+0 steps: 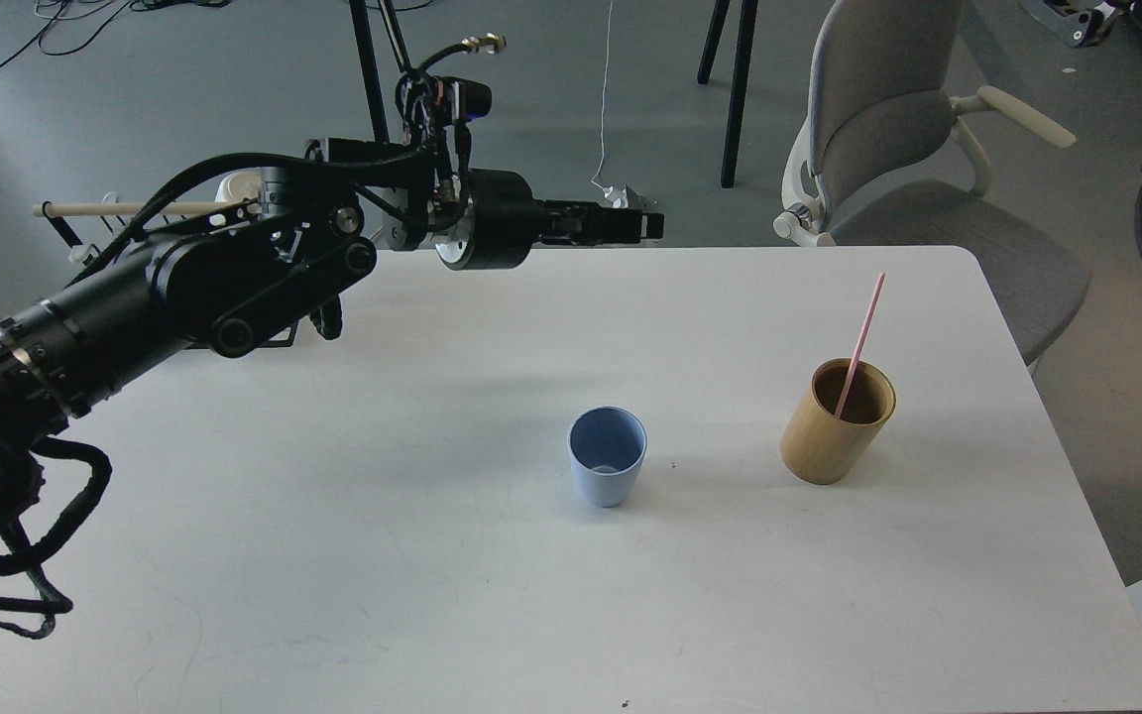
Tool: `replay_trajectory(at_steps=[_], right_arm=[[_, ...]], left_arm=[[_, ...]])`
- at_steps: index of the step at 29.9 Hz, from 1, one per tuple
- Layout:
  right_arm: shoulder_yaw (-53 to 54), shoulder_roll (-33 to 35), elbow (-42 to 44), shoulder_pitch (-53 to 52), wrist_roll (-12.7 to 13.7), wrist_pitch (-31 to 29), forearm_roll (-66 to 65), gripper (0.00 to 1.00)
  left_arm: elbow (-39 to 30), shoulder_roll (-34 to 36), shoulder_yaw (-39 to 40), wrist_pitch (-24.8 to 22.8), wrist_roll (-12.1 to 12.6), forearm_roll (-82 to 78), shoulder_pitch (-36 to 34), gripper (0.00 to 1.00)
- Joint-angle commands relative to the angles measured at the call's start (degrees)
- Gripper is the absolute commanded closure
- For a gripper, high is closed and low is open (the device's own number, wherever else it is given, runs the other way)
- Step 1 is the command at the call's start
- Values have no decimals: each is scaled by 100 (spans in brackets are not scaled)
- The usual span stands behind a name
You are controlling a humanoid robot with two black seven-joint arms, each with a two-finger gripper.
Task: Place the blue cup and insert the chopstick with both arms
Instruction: 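Open the left gripper and raise the left arm away from the cup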
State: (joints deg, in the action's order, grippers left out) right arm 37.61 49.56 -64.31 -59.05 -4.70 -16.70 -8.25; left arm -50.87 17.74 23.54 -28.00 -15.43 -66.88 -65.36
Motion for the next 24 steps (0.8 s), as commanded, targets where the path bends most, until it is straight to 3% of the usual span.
replay_trajectory(at_steps=[1,12,18,24], right_arm=[[-508,422,-713,43,13,403,-1369,3],[-842,643,-1760,96,48,861,-5773,2],[-1448,634,-1752,113,39,1036,-6786,3],[-1923,757,-1542,253,4,1397,-7226,6]], left_arm=[[130,431,186,0,14,1578,146,0],[1008,379,958,0,-13,5806,620,1],[1492,379,1442,0,5,7372,989,0],[1492,379,1434,0,-13,7488,1227,0]])
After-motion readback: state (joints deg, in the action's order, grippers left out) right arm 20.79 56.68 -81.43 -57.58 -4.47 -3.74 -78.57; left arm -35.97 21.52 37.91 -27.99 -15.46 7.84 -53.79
